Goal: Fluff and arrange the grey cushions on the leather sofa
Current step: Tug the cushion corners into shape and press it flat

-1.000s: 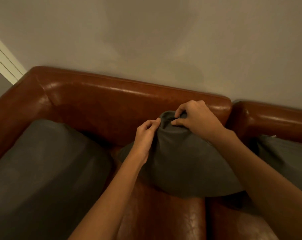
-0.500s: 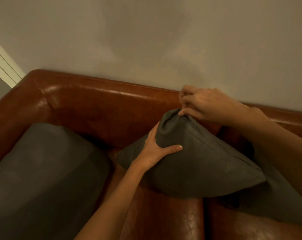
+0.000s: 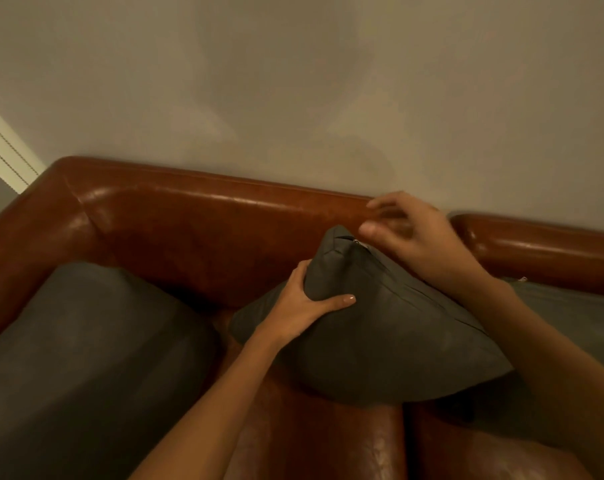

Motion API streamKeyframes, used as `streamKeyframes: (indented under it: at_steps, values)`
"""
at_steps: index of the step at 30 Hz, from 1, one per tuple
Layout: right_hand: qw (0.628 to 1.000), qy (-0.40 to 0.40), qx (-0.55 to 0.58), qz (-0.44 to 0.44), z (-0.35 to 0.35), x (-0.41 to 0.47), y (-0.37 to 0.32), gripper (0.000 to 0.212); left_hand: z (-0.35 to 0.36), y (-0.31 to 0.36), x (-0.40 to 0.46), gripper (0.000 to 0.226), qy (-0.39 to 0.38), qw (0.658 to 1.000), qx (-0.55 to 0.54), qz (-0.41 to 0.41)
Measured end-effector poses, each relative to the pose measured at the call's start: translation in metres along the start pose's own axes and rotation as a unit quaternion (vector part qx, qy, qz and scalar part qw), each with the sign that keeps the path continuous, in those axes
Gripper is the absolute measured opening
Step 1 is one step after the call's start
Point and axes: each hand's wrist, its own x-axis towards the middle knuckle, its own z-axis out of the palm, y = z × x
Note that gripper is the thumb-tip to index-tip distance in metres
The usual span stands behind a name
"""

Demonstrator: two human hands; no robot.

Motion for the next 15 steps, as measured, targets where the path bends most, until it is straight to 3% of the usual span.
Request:
streamKeyframes:
  at_steps: [2, 6, 11, 15]
  values:
    - [0.994, -0.075, -0.075, -0.014, 0.012, 0.001, 0.004, 0.038, -0.001, 0.006, 0.002, 0.088, -0.006, 1.000, 0.016, 0.004]
    - [0.992, -0.018, -0.103, -0.074, 0.021, 0.003, 0.006, 0.022, 0.002, 0.020, -0.002, 0.103, 0.043, 0.995, 0.081, 0.050]
    - [0.993, 0.052, -0.077, -0.074, 0.024, -0.013, 0.008, 0.018, 0.012, 0.049, -0.010, 0.059, 0.110, 0.949, 0.140, 0.261]
    - [0.992, 0.085, -0.053, -0.082, 0.016, -0.025, 0.003, 0.019, 0.022, 0.060, -0.005, 0.042, 0.144, 0.929, 0.150, 0.305]
